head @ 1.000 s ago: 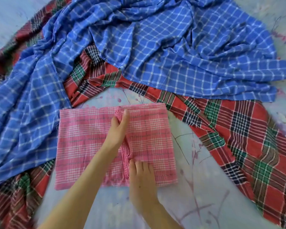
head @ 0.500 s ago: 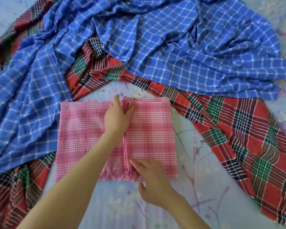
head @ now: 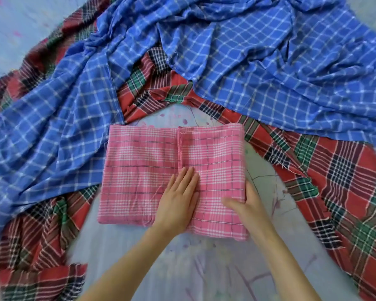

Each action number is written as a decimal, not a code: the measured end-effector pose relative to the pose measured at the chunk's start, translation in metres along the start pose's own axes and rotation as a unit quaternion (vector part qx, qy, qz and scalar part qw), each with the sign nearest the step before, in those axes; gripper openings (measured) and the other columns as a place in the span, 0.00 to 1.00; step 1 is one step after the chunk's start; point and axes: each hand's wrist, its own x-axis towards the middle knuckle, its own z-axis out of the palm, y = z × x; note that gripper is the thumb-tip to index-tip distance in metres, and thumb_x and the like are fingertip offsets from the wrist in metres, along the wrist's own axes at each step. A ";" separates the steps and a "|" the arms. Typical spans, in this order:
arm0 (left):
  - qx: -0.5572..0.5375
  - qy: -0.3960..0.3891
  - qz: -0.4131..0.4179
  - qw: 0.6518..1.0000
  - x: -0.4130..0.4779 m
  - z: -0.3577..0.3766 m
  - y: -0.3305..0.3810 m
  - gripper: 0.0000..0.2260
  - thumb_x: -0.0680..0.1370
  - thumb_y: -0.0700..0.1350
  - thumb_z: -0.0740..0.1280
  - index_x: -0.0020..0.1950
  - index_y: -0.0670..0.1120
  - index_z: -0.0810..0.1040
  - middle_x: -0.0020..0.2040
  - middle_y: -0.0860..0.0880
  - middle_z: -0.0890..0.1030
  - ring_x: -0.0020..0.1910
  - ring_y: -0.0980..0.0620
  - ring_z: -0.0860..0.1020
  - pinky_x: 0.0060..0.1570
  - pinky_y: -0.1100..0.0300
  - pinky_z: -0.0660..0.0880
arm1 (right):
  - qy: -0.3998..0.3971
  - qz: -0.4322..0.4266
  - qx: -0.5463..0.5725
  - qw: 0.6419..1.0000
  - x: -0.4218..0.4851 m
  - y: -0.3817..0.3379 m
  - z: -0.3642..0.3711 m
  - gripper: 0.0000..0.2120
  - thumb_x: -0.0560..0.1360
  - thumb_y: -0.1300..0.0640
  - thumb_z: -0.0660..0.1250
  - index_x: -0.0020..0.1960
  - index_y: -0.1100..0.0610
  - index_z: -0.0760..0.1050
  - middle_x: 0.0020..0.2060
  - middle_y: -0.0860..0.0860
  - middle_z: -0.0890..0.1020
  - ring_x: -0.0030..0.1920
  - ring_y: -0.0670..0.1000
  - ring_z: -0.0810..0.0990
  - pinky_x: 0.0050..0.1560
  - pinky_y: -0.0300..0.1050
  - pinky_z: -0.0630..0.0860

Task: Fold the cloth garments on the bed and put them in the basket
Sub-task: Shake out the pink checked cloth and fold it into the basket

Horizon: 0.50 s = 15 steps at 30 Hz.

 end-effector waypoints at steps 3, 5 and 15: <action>-0.226 0.098 -0.166 0.955 -0.032 -0.043 -0.011 0.15 0.78 0.52 0.59 0.59 0.49 0.79 0.61 0.56 0.78 0.63 0.60 0.73 0.62 0.62 0.70 | -0.033 -0.068 -0.062 0.995 -0.031 -0.040 0.034 0.26 0.66 0.55 0.69 0.56 0.31 0.66 0.46 0.39 0.82 0.46 0.42 0.82 0.46 0.43 0.78; -0.400 0.138 -0.301 0.855 -0.056 -0.073 -0.026 0.10 0.78 0.50 0.62 0.54 0.51 0.80 0.53 0.57 0.83 0.54 0.61 0.78 0.54 0.64 0.73 | -0.050 -0.128 -0.157 0.978 -0.044 -0.056 0.080 0.32 0.65 0.50 0.68 0.62 0.26 0.59 0.52 0.38 0.79 0.49 0.42 0.79 0.49 0.41 0.75; -0.447 0.129 -0.479 0.744 -0.102 -0.079 -0.107 0.03 0.78 0.44 0.65 0.50 0.48 0.77 0.45 0.46 0.82 0.42 0.48 0.79 0.45 0.52 0.75 | -0.064 -0.249 -0.446 0.857 -0.011 -0.009 0.221 0.18 0.72 0.52 0.62 0.59 0.54 0.77 0.51 0.55 0.79 0.51 0.60 0.77 0.54 0.55 0.72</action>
